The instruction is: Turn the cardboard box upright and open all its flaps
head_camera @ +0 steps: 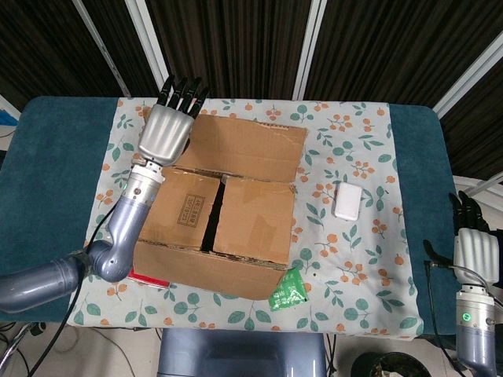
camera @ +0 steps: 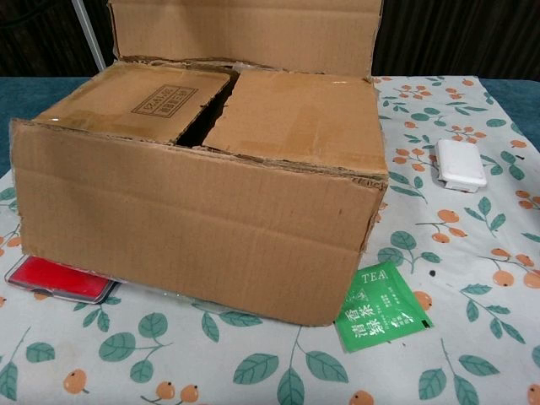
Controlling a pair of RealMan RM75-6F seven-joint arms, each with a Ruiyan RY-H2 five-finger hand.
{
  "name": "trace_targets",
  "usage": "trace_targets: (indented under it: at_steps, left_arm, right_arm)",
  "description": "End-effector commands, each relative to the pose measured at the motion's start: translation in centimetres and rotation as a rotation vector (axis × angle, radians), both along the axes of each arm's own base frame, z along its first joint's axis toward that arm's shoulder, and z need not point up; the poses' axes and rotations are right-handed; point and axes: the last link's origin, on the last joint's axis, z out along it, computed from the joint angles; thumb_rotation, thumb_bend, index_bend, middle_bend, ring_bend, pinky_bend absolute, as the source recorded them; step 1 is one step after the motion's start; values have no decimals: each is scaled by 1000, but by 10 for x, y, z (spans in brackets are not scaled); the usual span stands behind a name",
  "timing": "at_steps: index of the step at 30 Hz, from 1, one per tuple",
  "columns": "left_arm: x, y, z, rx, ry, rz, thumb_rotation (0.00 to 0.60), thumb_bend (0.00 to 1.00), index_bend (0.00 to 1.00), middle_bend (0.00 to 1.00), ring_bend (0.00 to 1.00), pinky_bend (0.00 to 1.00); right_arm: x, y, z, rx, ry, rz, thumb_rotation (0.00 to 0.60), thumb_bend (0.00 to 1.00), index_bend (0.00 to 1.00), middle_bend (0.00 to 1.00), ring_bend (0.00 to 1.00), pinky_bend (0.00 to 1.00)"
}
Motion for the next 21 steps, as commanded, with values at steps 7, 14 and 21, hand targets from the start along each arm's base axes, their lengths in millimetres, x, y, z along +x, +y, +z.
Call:
trace_targets:
  at_steps: [7, 14, 21]
  left_arm:
    - [16, 25, -19, 3, 23, 7, 600, 211, 0, 0, 0, 0]
    - [5, 17, -16, -28, 10, 1, 600, 212, 0, 0, 0, 0]
    - [-13, -6, 1, -106, -5, -1, 600, 213, 0, 0, 0, 0]
  right_arm:
    - [-2, 0, 0, 3, -11, -14, 600, 315, 0, 0, 0, 228]
    - [-1, 0, -2, 12, -17, -15, 600, 316, 0, 0, 0, 228]
    - [0, 0, -3, 24, -24, -16, 600, 316, 0, 0, 0, 228]
